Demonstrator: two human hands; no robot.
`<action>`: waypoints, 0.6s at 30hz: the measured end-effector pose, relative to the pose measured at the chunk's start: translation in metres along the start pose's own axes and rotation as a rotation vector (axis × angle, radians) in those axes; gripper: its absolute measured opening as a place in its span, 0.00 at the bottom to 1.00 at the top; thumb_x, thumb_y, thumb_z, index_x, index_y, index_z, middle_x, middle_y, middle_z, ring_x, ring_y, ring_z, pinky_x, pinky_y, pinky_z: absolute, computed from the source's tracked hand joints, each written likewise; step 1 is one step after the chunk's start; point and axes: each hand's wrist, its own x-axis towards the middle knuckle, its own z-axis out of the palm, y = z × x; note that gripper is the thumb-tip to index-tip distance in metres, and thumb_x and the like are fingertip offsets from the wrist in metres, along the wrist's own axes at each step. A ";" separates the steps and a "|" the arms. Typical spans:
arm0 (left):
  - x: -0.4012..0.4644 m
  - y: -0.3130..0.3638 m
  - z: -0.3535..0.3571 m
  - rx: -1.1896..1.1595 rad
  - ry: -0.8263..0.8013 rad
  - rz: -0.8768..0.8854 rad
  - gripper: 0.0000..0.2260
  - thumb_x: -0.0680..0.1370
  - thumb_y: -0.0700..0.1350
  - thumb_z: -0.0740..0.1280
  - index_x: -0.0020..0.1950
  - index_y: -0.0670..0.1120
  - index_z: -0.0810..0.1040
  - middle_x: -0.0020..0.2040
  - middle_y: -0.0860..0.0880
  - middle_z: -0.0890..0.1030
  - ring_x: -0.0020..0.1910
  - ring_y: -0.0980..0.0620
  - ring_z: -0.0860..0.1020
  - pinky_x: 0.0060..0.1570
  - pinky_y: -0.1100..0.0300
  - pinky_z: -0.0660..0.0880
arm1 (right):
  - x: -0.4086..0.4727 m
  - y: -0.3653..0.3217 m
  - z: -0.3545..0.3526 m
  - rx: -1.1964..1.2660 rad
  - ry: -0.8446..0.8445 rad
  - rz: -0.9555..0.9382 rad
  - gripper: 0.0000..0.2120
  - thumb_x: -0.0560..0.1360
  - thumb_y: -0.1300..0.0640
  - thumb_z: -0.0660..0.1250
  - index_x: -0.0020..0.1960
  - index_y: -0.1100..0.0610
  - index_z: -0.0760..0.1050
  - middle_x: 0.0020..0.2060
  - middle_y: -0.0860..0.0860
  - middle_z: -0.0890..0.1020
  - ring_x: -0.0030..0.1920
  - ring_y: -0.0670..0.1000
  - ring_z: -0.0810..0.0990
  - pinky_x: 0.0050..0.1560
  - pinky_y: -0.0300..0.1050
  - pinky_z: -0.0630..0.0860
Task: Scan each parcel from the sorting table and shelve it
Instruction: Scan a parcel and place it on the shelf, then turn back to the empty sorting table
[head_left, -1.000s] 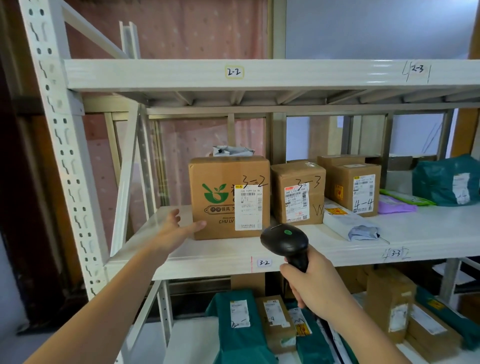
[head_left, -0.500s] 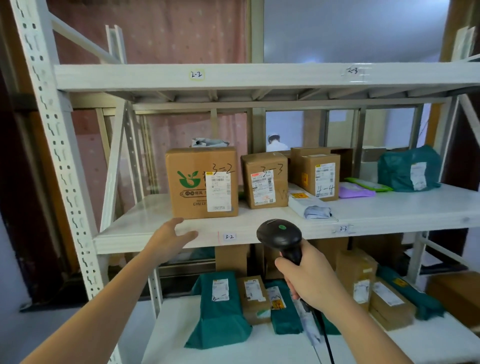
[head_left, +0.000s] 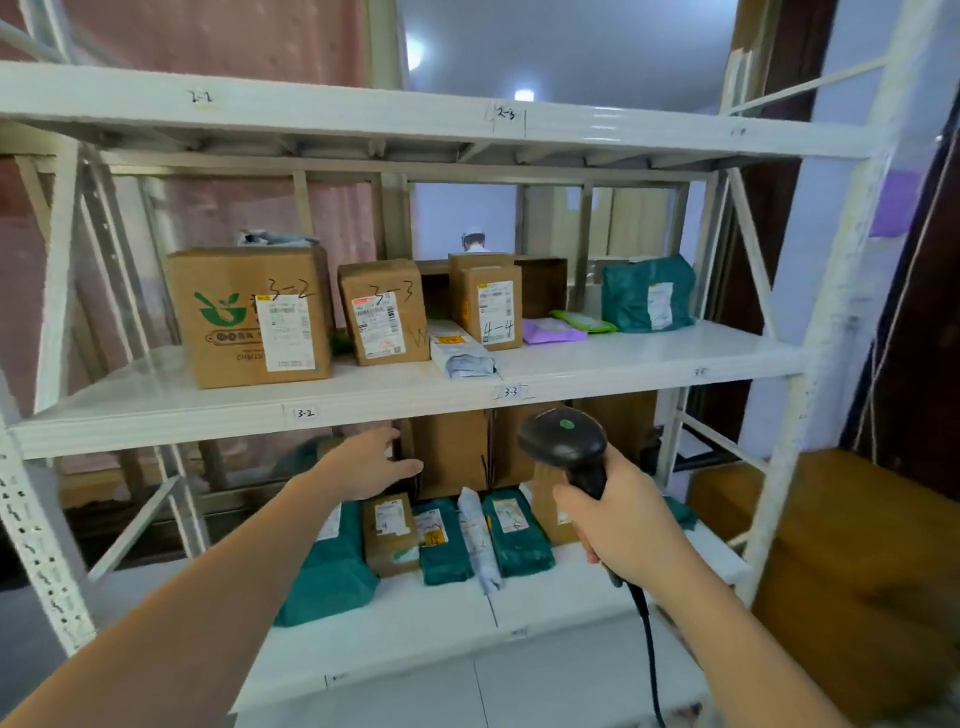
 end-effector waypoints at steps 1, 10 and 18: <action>0.006 0.014 0.006 0.019 -0.016 0.028 0.35 0.79 0.66 0.66 0.80 0.48 0.66 0.77 0.46 0.71 0.73 0.44 0.71 0.72 0.50 0.69 | -0.003 0.005 -0.009 -0.013 0.014 0.016 0.07 0.75 0.51 0.68 0.50 0.44 0.72 0.35 0.47 0.80 0.35 0.51 0.78 0.42 0.54 0.82; 0.046 0.156 0.066 0.030 -0.120 0.368 0.34 0.81 0.64 0.65 0.82 0.50 0.61 0.79 0.47 0.69 0.75 0.46 0.70 0.72 0.52 0.69 | -0.034 0.048 -0.079 -0.009 0.195 0.185 0.10 0.78 0.56 0.69 0.50 0.42 0.70 0.38 0.50 0.80 0.36 0.47 0.78 0.36 0.41 0.75; 0.064 0.272 0.155 0.019 -0.293 0.508 0.36 0.80 0.64 0.66 0.82 0.49 0.61 0.79 0.47 0.68 0.74 0.47 0.71 0.70 0.54 0.71 | -0.087 0.109 -0.166 -0.072 0.459 0.399 0.09 0.77 0.58 0.69 0.49 0.46 0.72 0.33 0.50 0.80 0.33 0.48 0.79 0.36 0.44 0.77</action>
